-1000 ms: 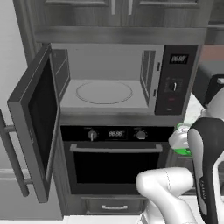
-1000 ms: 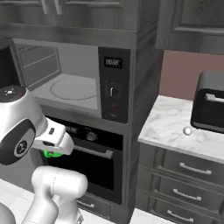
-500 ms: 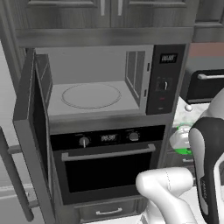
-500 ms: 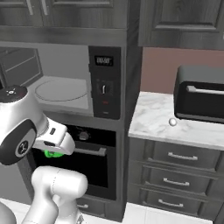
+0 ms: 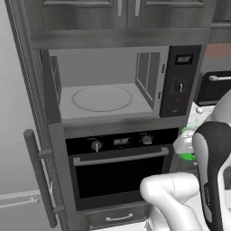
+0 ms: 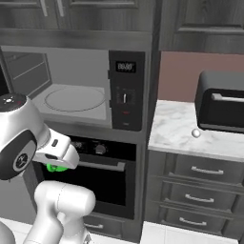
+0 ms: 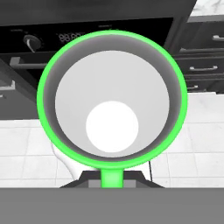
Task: Pick the mug from the counter and place it inside the microwave. Then close the microwave.
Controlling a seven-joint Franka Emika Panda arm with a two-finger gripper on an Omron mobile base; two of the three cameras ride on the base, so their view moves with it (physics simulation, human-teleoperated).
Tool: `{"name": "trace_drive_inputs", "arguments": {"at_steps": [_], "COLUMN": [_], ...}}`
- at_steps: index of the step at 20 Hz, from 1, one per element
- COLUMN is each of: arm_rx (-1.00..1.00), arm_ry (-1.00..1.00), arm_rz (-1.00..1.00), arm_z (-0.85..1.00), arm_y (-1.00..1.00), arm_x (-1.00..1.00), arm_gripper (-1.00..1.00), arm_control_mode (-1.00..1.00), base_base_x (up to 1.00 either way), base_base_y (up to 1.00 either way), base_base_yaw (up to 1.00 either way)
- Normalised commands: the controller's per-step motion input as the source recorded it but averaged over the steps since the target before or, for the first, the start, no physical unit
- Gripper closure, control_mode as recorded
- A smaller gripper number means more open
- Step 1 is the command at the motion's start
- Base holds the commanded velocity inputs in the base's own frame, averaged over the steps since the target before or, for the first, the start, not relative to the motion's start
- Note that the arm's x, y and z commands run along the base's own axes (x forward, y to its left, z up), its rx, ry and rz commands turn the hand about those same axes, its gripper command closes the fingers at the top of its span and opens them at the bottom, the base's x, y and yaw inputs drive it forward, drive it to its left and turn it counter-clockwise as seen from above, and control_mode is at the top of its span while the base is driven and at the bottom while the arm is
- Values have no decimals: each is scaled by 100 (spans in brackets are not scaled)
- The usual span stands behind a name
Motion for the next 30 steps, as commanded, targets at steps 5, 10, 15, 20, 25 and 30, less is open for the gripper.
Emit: {"name": "trace_drive_inputs", "arguments": {"at_steps": [5,10,15,20,25,30], "arm_rx": [0,0,0,0,0,0], "arm_ry": [0,0,0,0,0,0], "arm_rz": [0,0,0,0,0,0], "arm_z": [0,0,0,0,0,0], "arm_y": [0,0,0,0,0,0], "arm_x": [0,0,0,0,0,0], "arm_gripper": [100,100,100,100,100,100], "arm_control_mode": [100,100,100,100,100,100], "base_base_x": [7,1,16,9,2,0], "base_base_y": [28,21,25,28,29,58], "base_base_yaw": [3,9,14,17,3,0]}}
